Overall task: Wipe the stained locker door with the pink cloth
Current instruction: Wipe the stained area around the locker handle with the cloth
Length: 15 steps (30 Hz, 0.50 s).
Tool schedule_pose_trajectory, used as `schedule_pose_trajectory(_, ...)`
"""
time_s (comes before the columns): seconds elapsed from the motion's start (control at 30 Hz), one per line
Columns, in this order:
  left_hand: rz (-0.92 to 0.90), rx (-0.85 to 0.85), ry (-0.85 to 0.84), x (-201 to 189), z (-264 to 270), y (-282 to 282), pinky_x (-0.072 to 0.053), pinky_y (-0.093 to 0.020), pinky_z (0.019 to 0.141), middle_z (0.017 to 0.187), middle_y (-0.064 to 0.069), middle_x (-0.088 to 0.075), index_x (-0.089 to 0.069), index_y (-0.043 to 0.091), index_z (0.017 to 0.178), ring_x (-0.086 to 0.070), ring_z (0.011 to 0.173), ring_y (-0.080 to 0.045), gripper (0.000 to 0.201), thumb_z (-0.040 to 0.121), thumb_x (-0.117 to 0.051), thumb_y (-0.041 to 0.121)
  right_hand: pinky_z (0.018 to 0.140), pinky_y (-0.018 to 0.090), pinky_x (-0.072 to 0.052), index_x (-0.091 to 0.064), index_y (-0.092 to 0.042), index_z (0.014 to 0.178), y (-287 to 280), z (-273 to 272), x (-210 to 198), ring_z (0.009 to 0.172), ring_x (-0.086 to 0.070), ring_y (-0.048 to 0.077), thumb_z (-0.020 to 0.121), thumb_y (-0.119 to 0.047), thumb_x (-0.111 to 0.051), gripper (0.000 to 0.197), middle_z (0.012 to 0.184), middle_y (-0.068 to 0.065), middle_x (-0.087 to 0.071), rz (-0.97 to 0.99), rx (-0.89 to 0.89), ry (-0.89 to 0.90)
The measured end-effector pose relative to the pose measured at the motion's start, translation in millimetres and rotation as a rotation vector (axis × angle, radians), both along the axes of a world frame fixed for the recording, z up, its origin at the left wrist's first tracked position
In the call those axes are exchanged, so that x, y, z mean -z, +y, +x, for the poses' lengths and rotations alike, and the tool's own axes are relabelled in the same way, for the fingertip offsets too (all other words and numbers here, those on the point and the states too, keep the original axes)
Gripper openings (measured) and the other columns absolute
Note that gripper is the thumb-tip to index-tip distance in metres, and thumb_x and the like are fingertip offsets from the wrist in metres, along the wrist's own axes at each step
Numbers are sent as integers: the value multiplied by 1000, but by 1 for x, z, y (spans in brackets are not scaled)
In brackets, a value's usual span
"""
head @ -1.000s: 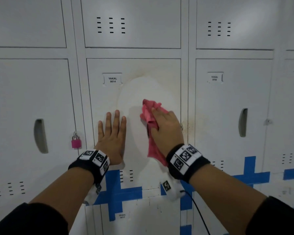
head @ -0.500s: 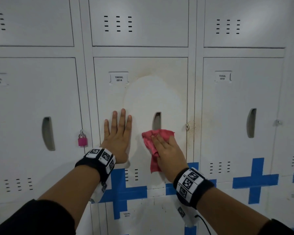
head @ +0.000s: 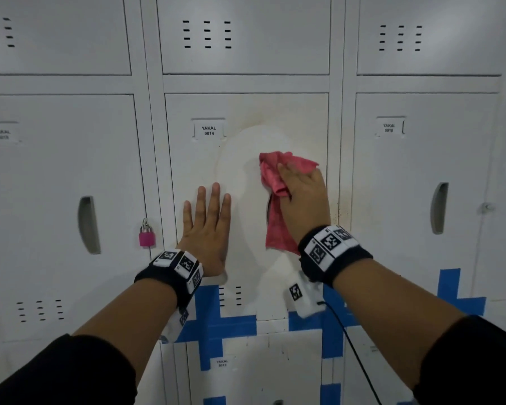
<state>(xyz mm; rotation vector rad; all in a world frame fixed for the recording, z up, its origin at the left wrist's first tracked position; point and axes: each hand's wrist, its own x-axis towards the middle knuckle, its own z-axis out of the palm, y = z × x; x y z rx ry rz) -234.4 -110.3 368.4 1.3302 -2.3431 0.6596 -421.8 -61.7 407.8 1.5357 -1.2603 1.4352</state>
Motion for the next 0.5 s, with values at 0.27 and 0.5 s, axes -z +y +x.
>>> schedule_pose_trajectory(0.27,-19,14,-7,1,1,-4,27,-58,104,145,-17,45,29,6,142,43,131,-40,131,60,-71,22,94,37,-51,-63,-18,125,-1,2,70,112,-56,22,83,-10,-71,43,127,5,-59,279,-156,211)
schedule_pose_trajectory(0.5,11,-38,-15,-2,3,0,28,-53,103,142,-10,50,38,14,138,46,129,-36,139,66,-80,28,82,25,-52,-76,-25,89,30,-37,97,91,-57,7,59,-26,-89,33,98,-11,-70,458,-72,687)
